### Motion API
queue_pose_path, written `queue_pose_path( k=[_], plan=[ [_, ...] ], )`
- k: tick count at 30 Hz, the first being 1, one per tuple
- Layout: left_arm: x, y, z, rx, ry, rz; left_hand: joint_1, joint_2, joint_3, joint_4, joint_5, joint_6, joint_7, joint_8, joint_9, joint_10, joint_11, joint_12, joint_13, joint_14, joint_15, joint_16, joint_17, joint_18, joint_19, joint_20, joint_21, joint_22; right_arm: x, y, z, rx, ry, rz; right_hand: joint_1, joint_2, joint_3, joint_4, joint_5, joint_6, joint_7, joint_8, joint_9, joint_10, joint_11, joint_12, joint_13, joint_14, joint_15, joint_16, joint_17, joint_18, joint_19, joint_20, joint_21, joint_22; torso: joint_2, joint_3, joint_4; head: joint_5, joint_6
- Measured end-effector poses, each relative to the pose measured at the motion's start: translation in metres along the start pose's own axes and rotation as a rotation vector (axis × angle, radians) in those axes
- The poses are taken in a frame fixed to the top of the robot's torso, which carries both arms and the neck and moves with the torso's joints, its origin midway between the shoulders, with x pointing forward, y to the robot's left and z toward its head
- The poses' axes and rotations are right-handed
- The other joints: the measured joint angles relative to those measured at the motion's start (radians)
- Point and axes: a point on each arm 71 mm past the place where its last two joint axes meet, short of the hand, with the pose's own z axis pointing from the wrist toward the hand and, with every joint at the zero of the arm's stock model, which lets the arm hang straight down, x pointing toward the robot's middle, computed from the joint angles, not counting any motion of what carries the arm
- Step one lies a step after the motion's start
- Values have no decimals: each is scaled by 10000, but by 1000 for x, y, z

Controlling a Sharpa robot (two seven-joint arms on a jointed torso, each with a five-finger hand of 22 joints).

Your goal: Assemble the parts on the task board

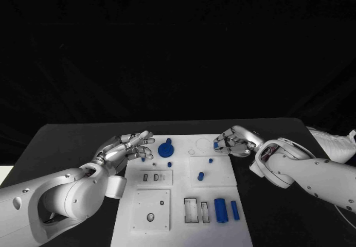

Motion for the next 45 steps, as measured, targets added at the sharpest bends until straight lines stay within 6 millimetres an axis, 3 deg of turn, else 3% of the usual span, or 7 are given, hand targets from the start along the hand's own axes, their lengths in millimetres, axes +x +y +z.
queue_pose_path(
  k=[6, 11, 18, 29, 35, 45],
  plan=[
    [-3, 0, 1, 7, -75, 29, 0, 0, 26, -26, 0, 0, 0, 0, 0, 0, 0, 0, -10, 0, 0, -37, 0, 1, 0, 0, 0, 0, -5, 37, 7, -644, -258, 114, -353, 32, 65, 17, 168, 25, 25, -4, 0, 15, -16, -2, -73, -36, -37, 0, 0, 1, 0, 0, 0, -1, -23, -14, 12, 20, -12],
    [-6, 1, 4, 16, -153, 60, 0, 0, 26, -26, 0, 0, 0, 0, 0, 0, 0, 0, -9, 0, 0, -37, -1, 0, 0, 0, 0, -1, 4, 61, 16, -895, -208, 176, -402, 54, 75, 26, 226, 36, 36, -47, 0, 15, -16, -3, -38, -2, -70, 0, 0, 0, -17, -54, 0, -1, -65, -51, 35, 92, -69],
    [-15, 1, 8, 54, -397, 154, 39, 39, 26, -26, 0, 0, 0, 0, 0, 0, 0, 0, -9, 0, 0, -37, -10, 0, 0, 0, 0, -9, 36, 94, 30, -1247, 360, 209, -504, 53, 75, 27, 248, 37, 37, -44, 0, 15, -16, -6, -44, -2, -70, 0, 8, -1, -1, -70, 0, -3, -139, -132, 113, 297, -201],
    [-26, 0, 9, 115, -665, 249, 39, 39, 51, -51, 0, 0, 0, 0, 0, 0, 0, 0, -8, 0, 0, -37, -10, 0, 0, 0, 0, -9, 89, 119, 39, -1459, 1287, -95, -557, 0, 75, 28, 308, 38, 38, -37, 0, 16, -16, -8, -39, -2, -70, 0, 6, -1, -1, -70, 0, -4, -190, -228, 230, 722, -463],
    [-28, 0, 8, 132, -717, 241, 39, 39, 52, -52, 0, 0, 0, 0, 0, 0, 0, 0, -8, 0, 0, -37, -9, 0, 0, 0, 0, -8, 109, 128, 39, -1587, 1633, -277, -610, -53, 75, 29, 366, 38, 38, -35, 0, 15, -15, -8, -41, -2, -69, 0, 5, -1, -2, -69, 0, -5, -191, -234, 235, 875, -599],
    [-28, -1, 8, 135, -744, 192, 39, 39, 52, -52, 0, 0, 0, 0, 0, 0, 0, 0, -7, 0, 0, -37, -22, 0, 0, 0, 0, -18, 123, 132, 37, -1697, 2051, -717, -660, -103, 204, 99, 365, 38, 37, -34, 1, 16, -15, -8, -43, -2, -69, -1, 5, -1, -2, -69, -1, -6, -193, -203, 205, 974, -739]
  ],
)
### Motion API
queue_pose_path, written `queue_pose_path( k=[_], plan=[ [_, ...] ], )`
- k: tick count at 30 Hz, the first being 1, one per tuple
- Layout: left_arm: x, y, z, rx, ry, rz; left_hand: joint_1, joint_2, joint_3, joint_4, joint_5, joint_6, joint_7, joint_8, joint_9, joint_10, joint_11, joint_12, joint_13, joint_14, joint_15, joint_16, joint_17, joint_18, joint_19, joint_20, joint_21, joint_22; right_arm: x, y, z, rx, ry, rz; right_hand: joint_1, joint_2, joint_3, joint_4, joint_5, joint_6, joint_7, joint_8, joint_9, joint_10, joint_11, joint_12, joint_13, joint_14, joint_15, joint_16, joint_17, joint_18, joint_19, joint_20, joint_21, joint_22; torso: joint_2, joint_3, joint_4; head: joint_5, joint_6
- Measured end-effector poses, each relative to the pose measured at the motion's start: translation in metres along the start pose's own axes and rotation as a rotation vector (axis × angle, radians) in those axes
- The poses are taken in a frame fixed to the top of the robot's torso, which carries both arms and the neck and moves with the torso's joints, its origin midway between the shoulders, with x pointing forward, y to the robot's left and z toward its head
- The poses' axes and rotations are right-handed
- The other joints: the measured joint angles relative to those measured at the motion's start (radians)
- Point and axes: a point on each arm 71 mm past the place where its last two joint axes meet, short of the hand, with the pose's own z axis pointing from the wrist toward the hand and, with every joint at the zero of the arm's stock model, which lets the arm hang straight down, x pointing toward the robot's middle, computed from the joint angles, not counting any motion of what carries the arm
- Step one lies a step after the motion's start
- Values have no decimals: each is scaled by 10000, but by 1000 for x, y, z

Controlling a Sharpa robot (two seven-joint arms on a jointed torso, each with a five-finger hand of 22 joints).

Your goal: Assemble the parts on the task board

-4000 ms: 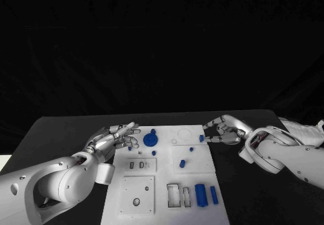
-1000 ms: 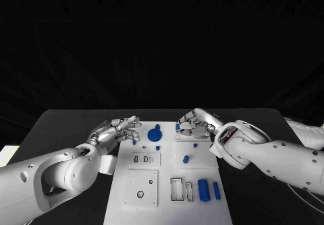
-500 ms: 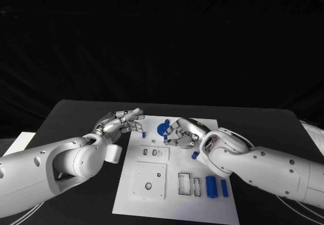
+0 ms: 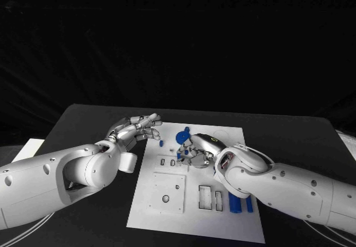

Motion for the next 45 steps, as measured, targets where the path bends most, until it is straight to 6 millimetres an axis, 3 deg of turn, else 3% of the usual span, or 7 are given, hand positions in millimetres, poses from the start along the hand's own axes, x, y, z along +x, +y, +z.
queue_pose_path(
  k=[34, 45],
  plan=[
    [1, 0, 0, -10, 18, -37, 0, 0, 32, -32, 0, 0, 0, 0, 0, 0, 0, 0, -8, 0, 0, 0, -7, 0, 0, 0, 0, -1, 5, 12, 2, -359, 547, -906, -186, -102, 21, 22, -103, -22, -24, -68, 139, -1, 1, -92, -2, 0, 0, 0, -3, 0, -1, 1, 0, 5, -5, -10, 2, 22, -141],
    [1, 0, 0, -10, 13, -38, 41, 40, 32, -32, 0, 0, 0, 0, 0, 0, 0, 0, -8, 0, 0, 0, -7, 0, 0, 0, 0, -8, 6, 12, 0, -343, 606, -1049, -440, -523, -4, -67, 332, 37, -84, -133, 114, 0, 0, -238, -2, 0, 0, 0, -4, 1, -1, 1, -39, 3, -2, -6, -2, -15, -134]
  ],
)
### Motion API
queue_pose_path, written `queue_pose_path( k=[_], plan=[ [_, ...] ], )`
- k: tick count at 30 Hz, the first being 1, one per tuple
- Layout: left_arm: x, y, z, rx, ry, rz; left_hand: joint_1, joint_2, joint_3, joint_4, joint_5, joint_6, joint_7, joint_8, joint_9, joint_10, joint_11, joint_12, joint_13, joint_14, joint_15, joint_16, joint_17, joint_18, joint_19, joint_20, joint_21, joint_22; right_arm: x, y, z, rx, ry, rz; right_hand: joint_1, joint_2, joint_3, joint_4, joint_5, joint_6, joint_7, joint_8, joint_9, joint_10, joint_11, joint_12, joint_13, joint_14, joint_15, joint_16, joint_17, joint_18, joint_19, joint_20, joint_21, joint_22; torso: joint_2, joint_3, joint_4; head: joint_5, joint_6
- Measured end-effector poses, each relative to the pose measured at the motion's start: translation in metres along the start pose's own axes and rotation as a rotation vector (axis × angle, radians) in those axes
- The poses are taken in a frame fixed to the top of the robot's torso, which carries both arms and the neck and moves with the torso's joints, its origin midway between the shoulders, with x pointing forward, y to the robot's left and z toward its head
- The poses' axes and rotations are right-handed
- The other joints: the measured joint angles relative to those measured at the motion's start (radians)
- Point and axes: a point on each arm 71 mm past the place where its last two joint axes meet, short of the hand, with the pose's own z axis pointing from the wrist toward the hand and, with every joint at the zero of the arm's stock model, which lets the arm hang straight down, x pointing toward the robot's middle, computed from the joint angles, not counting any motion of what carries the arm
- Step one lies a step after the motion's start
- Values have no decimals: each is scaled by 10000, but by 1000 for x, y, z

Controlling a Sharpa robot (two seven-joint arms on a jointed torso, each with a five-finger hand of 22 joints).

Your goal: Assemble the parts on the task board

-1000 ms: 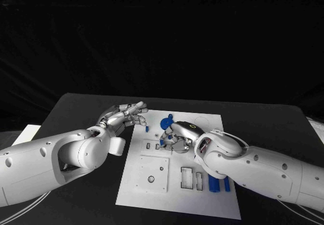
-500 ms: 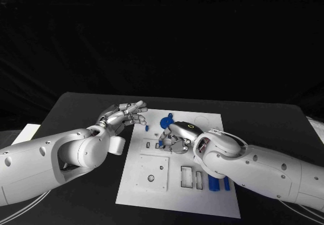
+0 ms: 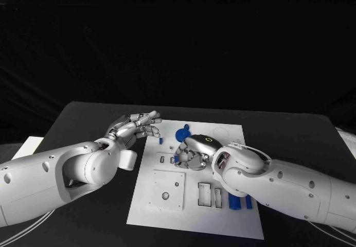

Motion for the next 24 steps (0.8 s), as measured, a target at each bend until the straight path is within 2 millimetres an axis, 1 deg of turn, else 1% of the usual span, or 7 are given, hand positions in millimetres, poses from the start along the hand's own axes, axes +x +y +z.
queue_pose_path(
  k=[5, 11, 14, 19, 21, 23, 24],
  plan=[
    [0, 0, 0, -1, 3, -2, 0, 0, 0, 0, 0, 0, 0, 0, 0, 0, 0, 0, 0, 0, 0, 0, 0, 0, 0, 0, 0, 0, 1, 0, 0, 43, 16, -73, -84, -84, -62, 12, 20, -48, 48, -64, -4, -7, 6, -82, 0, 0, 0, 0, 0, -1, 0, 0, -41, -1, 0, 1, 1, 1, 0],
    [0, 0, 0, -2, 3, -3, 0, 0, 0, 0, 0, 0, 0, 0, 0, 0, 0, 0, 1, 0, 0, 0, 0, 0, 0, 0, 0, 1, 1, 0, 0, 101, -10, -156, -242, -242, -172, 85, 13, -174, 139, -153, -46, -91, 90, -234, -1, 0, 0, 0, -1, 0, 0, 0, -86, -1, 1, 0, -3, 33, -23],
    [0, 0, 0, -5, 5, -4, 0, 0, 0, 0, 0, 0, 0, 0, 0, 0, 0, 0, 1, 0, 0, 0, -4, 0, 0, 0, 0, 0, 1, 1, 0, 124, -19, -185, -318, -317, -225, 119, -83, -299, 196, -218, -91, -145, 143, -348, -1, 0, 0, -39, -1, 0, 0, 0, -86, -2, 1, 0, -4, 31, -24],
    [0, 0, 0, -7, 7, -6, 0, 0, 0, 0, 0, 0, 0, 0, 0, 0, 0, 0, 1, 0, 0, 0, -8, 0, 0, 0, 0, 1, 1, 1, 0, 160, -46, -219, -366, -366, -283, 176, -237, -487, 238, -260, -146, -239, 164, -481, -1, -1, 74, -39, -1, 0, 1, 1, -124, -3, 0, -5, -4, 8, -11],
    [0, 0, 0, -7, 7, -6, 0, 0, 0, 0, 0, 0, 0, 0, 0, 0, 0, 0, 1, 0, 0, 0, -8, 0, 0, 0, 0, 1, 1, 1, 0, 175, -58, -228, -386, -386, -352, 190, -286, -559, 233, -259, -172, -254, 179, -491, -1, -1, 75, -38, -1, 0, 15, 58, -125, -3, 0, -7, -4, 6, -9],
    [0, 0, 0, -8, 8, -6, 0, 0, 0, 0, 0, 0, 0, 0, 0, 0, 0, 0, 1, 0, 0, 0, -8, 0, 0, 0, 0, 1, 1, 1, 0, 194, -78, -235, -455, -455, -409, 246, -442, -678, 259, -259, -202, -258, 183, -532, -1, -5, 78, -39, -1, 0, 1, 74, -124, -3, 0, -7, -5, 5, -4],
    [0, 0, 0, -8, 8, -7, 0, 0, 0, 0, 0, 0, 0, 0, 0, 0, 0, 0, 1, 0, 0, 0, -8, 1, 0, 0, 0, 1, 1, 1, 1, 199, -87, -235, -472, -468, -476, 276, -591, -759, 274, -259, -220, -292, 216, -533, -1, -11, 132, -39, -1, 0, 1, 75, -125, -3, 0, -7, -5, 5, -2]
  ],
)
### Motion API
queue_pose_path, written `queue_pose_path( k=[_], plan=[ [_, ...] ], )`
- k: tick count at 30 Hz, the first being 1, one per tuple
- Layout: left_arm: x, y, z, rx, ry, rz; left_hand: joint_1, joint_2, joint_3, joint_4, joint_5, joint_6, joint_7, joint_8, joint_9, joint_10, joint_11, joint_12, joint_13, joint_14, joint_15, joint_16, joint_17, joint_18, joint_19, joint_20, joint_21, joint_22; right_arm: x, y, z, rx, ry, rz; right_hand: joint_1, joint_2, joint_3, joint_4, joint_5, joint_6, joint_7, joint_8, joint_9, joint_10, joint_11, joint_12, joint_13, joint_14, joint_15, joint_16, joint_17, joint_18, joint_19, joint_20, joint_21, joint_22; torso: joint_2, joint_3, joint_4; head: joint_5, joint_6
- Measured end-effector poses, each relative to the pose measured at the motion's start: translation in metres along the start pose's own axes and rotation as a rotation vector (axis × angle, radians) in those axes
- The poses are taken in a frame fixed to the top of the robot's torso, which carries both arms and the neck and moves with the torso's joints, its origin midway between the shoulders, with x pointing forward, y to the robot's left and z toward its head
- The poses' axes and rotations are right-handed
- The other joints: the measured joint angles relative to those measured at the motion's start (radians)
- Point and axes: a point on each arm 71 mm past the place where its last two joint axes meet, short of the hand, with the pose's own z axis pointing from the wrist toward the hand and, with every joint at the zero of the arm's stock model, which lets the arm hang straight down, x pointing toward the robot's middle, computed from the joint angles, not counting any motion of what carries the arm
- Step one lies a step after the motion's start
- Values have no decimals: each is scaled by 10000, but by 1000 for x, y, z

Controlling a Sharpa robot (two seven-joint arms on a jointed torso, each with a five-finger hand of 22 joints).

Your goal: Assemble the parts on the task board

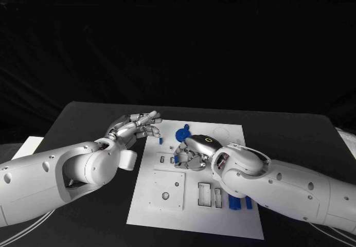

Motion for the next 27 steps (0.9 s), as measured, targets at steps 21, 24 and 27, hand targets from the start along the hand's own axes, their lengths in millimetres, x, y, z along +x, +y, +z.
queue_pose_path(
  k=[21, 24, 27],
  plan=[
    [-5, 2, 2, -246, 286, 411, -89, -89, 382, -46, 0, 596, -408, 147, 61, 1126, -443, 428, 132, 1621, -488, 315, 175, -1, 1151, -465, 378, -27, -19, -1, -25, -736, -1558, 345, -217, 62, -1009, 852, -724, -520, 118, 3, -72, -105, 106, -47, 0, 11, 87, -62, 6, 0, -1, 142, -93, -115, -39, 31, -5, 11, 21],
    [-6, 6, 3, -805, 749, 922, -257, -257, 317, 18, 0, 450, -332, 87, 33, 1337, -441, 704, 335, 1566, -464, 980, 784, -1, 1061, -463, 684, 194, -37, -8, -35, -1083, -1992, 600, -25, 38, -1078, 806, -532, -520, 119, 3, -73, -176, 143, -212, -1, 11, 87, -154, 6, -1, -55, 196, -204, -289, -76, 42, -25, 35, 63],
    [-4, 12, 4, -1526, 1293, 1562, -436, -225, 263, 226, -10, 194, -224, 207, 37, 952, -315, 1157, 676, 1040, -351, 2542, 2134, -1, 679, -358, 1133, 528, -58, -20, -45, -1213, -2299, 989, 146, 38, -1130, 754, -401, -520, 119, 3, -73, -267, 122, -403, -1, 11, 87, -232, 6, 0, -130, 191, -301, -475, -135, 59, -58, 72, 73]
  ],
)
